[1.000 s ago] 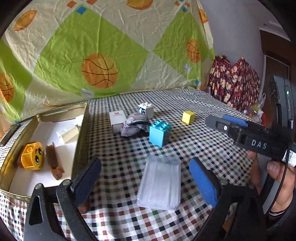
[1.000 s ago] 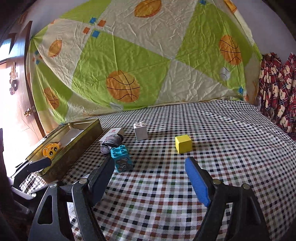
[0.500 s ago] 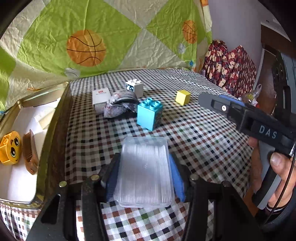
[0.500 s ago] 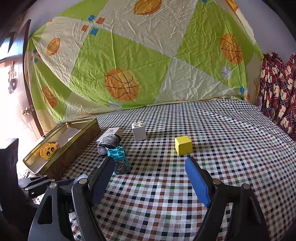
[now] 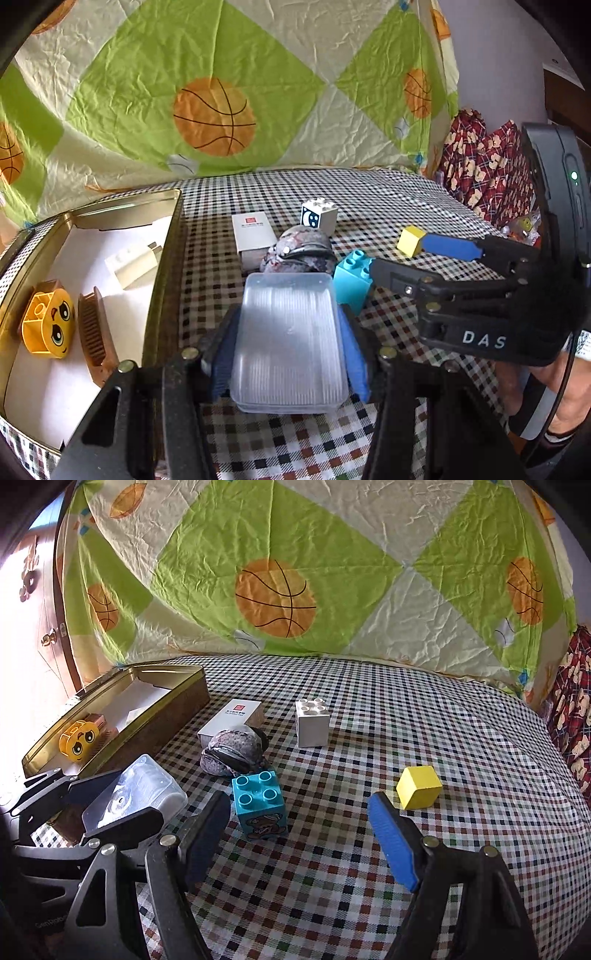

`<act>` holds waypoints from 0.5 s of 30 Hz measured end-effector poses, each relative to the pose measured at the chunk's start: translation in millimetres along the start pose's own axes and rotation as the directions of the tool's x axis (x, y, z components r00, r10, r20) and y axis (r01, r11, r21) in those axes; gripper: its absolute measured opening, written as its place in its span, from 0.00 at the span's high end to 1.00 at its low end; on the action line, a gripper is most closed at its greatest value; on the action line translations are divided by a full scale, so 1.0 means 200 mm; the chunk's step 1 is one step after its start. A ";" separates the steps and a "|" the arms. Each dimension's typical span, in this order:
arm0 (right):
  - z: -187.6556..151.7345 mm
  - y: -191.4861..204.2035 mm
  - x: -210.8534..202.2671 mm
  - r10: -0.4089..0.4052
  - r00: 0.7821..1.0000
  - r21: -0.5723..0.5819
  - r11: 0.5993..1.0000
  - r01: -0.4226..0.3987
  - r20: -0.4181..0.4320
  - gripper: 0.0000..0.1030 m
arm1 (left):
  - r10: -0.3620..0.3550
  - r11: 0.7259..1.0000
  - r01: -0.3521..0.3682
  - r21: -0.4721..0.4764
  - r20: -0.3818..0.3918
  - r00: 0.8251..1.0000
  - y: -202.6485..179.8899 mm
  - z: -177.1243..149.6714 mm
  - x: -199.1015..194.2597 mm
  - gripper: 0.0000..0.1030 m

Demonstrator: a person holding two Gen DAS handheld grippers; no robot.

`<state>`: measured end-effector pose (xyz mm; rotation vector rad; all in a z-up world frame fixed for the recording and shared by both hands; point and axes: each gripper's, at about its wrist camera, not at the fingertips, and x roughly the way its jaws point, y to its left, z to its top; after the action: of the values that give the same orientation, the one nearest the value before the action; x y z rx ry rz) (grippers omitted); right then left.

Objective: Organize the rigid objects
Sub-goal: 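Close right tool on blue lego block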

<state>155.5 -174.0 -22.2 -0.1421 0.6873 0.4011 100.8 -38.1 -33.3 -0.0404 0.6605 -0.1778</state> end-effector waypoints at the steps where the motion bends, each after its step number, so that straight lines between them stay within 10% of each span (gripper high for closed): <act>1: 0.00 0.00 0.01 0.007 1.000 0.004 1.000 -0.007 -0.008 0.29 | -0.003 1.000 0.003 -0.005 -0.002 1.000 0.00 0.01 0.00 0.50; 12: 0.01 0.04 0.14 0.064 0.991 -0.020 0.998 -0.067 -0.116 0.44 | -0.017 0.999 0.017 -0.039 -0.015 1.000 0.02 0.04 0.02 0.50; 15: 0.01 0.04 0.18 0.086 0.987 -0.011 0.996 -0.089 -0.135 0.62 | -0.022 0.999 0.021 -0.044 -0.019 1.000 0.03 0.04 0.03 0.50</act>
<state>179.0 -155.5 -42.7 -0.1564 0.8250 0.4850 110.5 -33.9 -30.8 -0.0883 0.6836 -0.1841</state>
